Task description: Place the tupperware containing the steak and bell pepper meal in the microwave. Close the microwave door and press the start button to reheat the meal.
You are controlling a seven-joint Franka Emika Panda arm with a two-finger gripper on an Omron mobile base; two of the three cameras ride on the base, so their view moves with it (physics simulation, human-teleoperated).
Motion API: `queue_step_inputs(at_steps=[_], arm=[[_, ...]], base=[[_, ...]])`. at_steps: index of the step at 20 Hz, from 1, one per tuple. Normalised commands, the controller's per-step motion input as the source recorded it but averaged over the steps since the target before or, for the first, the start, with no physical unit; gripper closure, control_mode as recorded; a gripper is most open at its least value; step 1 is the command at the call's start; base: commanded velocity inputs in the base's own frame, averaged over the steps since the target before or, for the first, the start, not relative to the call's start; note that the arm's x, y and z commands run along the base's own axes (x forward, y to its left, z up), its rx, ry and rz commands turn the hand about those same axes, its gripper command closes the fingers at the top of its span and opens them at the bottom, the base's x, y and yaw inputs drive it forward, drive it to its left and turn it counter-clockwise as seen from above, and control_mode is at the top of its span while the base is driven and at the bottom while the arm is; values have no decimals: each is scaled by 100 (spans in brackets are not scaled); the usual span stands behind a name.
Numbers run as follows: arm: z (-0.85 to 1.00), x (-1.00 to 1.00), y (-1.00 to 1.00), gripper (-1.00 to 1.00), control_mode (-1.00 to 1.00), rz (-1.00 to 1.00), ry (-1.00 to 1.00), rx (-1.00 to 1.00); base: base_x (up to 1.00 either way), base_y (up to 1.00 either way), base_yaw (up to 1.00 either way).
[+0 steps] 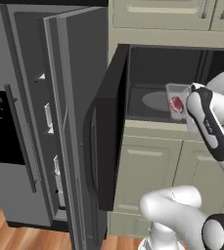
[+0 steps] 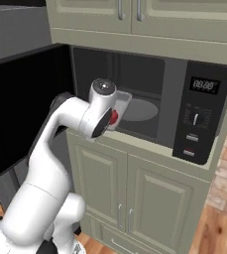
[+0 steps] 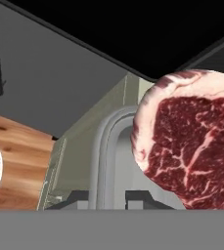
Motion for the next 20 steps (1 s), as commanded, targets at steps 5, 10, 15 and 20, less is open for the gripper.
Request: queue_step_inputs(at_steps=[5,10,15,20], arm=[[0,40,-28,100,-100,0,8,0],[0,48,-11,100,-100,0,10,0],[-11,38,-2,100,-100,0,2,0],[-26,32,-13,100,-100,0,0,0]], base=[[0,0,0],[0,0,0],[0,0,0],[0,0,0]])
